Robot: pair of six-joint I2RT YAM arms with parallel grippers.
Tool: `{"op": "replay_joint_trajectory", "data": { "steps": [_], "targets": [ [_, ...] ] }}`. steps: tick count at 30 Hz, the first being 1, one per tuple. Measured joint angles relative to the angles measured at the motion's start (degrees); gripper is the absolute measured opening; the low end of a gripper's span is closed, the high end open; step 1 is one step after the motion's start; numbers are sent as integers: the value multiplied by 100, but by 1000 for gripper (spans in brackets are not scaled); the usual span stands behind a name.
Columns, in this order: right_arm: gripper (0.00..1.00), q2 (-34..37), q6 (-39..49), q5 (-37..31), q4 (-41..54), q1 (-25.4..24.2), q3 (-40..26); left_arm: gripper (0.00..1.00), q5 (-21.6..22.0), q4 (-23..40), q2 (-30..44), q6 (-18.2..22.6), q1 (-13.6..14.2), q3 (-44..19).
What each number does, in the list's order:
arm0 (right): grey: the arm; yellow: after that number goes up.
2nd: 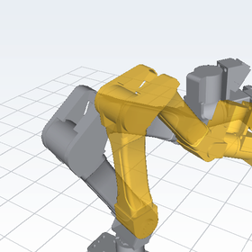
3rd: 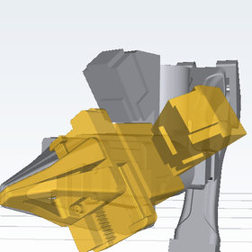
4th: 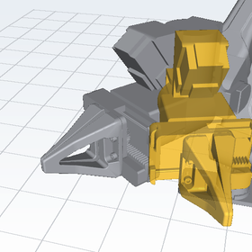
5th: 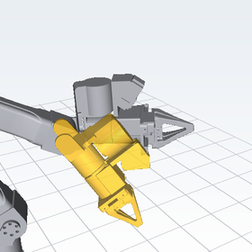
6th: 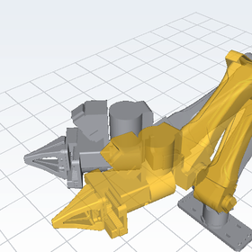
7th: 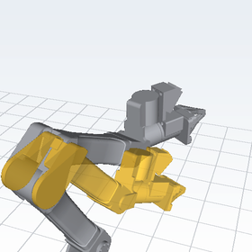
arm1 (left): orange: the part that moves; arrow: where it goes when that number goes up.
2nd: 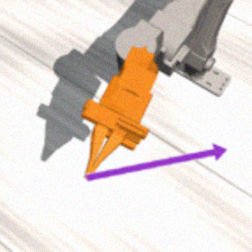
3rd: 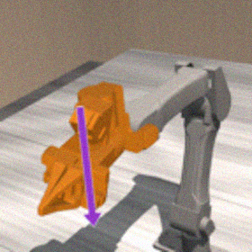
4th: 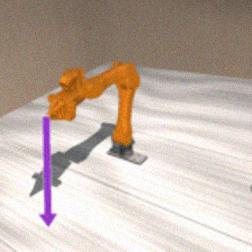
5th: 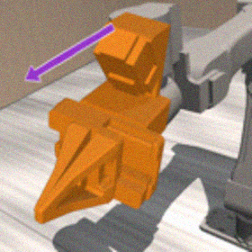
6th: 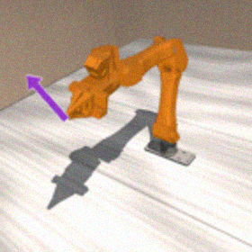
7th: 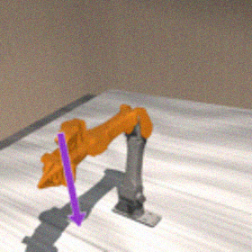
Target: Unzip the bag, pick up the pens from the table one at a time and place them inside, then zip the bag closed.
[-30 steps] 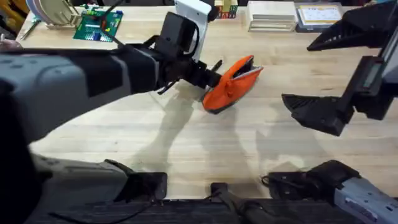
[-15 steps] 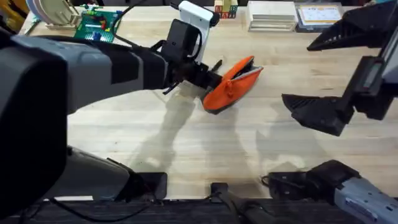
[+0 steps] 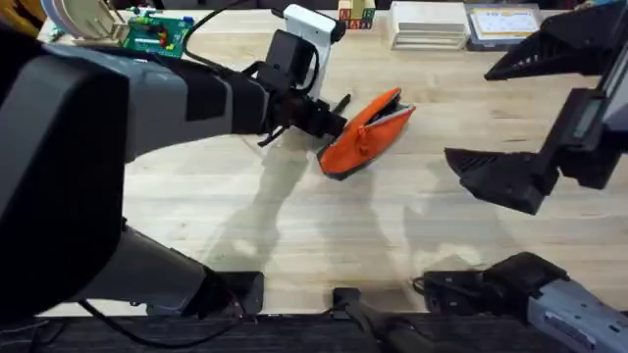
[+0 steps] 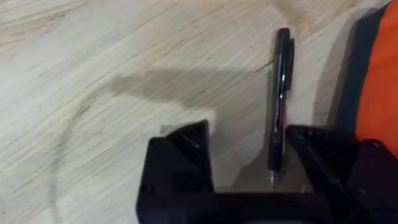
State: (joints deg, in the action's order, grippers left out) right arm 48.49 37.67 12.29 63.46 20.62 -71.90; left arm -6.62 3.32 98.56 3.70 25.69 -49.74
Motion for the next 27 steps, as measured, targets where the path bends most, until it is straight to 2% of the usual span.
{"op": "replay_joint_trajectory", "data": {
  "steps": [4,9,15,16,27],
  "targets": [
    [995,0,0,0,0,0,0,594,-29,151,0,0,0,-54],
    [996,2,0,0,0,0,0,307,-145,310,0,-6,4,-100],
    [996,0,0,0,0,0,0,81,-306,357,-2,-27,31,-116],
    [996,0,0,0,0,0,0,55,-310,361,-2,-28,31,-132],
    [995,0,0,0,0,0,0,41,-321,287,-2,-28,31,-133]
  ]
}}
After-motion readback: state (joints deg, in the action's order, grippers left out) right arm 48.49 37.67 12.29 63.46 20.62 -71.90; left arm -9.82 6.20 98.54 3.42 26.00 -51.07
